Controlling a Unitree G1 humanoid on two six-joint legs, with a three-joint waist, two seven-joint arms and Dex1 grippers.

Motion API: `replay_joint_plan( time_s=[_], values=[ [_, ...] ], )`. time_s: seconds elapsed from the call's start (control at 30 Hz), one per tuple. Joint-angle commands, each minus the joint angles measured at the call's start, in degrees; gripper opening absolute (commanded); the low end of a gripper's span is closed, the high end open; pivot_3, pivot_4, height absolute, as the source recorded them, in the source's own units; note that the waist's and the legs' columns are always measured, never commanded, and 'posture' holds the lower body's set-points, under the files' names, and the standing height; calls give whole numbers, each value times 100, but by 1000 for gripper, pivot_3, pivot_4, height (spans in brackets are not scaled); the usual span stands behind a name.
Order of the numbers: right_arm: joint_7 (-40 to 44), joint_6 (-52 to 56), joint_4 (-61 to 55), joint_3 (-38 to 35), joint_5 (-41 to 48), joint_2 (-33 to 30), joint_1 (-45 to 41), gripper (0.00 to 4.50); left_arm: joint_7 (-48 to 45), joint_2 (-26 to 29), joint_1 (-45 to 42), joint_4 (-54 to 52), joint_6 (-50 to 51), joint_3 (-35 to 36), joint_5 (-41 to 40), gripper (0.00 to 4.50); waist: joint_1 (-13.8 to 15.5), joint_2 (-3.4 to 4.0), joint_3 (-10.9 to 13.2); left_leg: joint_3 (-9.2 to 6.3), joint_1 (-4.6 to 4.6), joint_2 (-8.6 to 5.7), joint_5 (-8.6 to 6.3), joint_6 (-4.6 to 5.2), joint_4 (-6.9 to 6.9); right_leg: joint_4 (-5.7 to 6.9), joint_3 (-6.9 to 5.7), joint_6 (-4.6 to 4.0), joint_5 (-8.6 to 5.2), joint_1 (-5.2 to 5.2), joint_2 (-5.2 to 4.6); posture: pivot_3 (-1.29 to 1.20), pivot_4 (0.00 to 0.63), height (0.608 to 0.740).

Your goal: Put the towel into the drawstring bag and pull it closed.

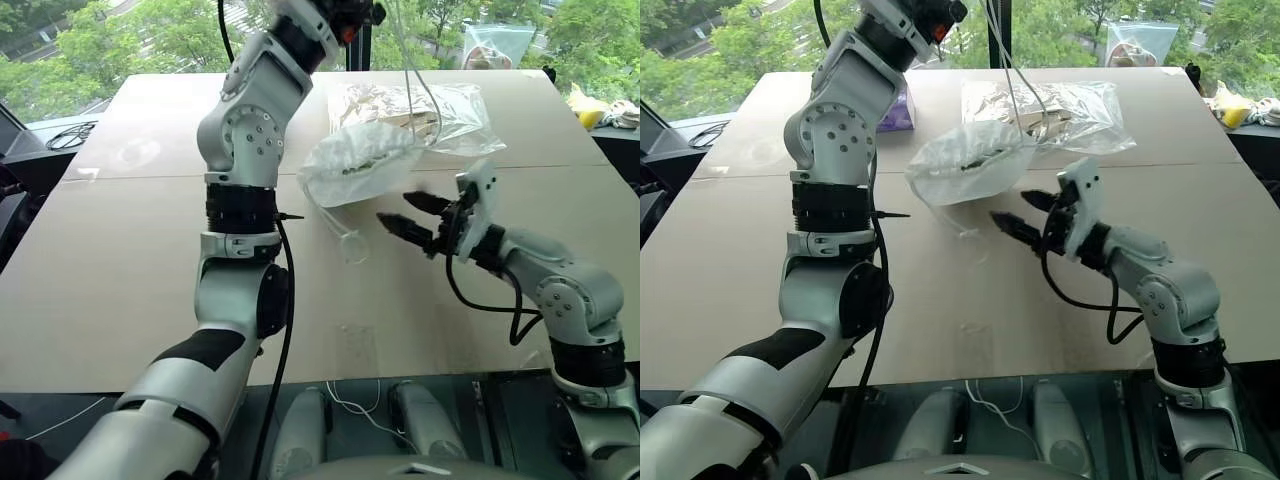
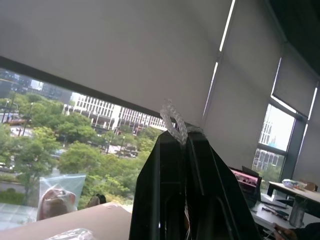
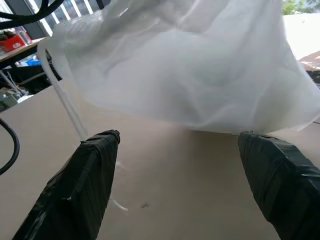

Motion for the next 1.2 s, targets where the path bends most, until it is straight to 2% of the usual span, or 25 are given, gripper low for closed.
replay_joint_plan(
  time_s=[0.03,0.3,0.7,0.8,1.03,1.2],
  values=[
    [-130,-13,-136,542,-30,444,26,4051,-81,-58,-382,177,-262,53,60,0,-6,0,0,-1,0,0,0,0,0,0,0,-2,1,0,0,0,150,740],
    [-393,-254,812,1165,-664,1295,-399,4051,-162,-119,-534,573,-494,76,215,0,-7,1,0,0,-3,0,0,0,1,0,-1,-4,3,-2,-1,0,150,740],
    [-678,-630,1797,1013,-902,2460,-869,4051,-39,-175,-519,673,-544,109,329,0,-14,1,0,-6,-20,0,0,0,1,-2,-9,-21,13,-14,-3,0,150,740],
    [-669,-724,1859,981,-945,2590,-858,3292,2,-148,-473,623,-530,107,350,0,-14,1,0,-9,-27,0,0,0,1,0,-11,-21,14,-23,-2,0,150,740],
    [-586,-619,1697,950,-933,2515,-762,20,64,-105,-424,623,-554,140,421,0,-14,1,0,-10,-55,0,1,-1,5,8,-12,-22,15,-52,-3,0,150,740],
    [-703,-570,1512,708,-859,2393,-681,20,75,-29,-422,709,-608,198,472,0,-15,1,0,-9,-55,0,1,-1,5,8,-12,-22,15,-52,-3,0,150,740]
  ],
)
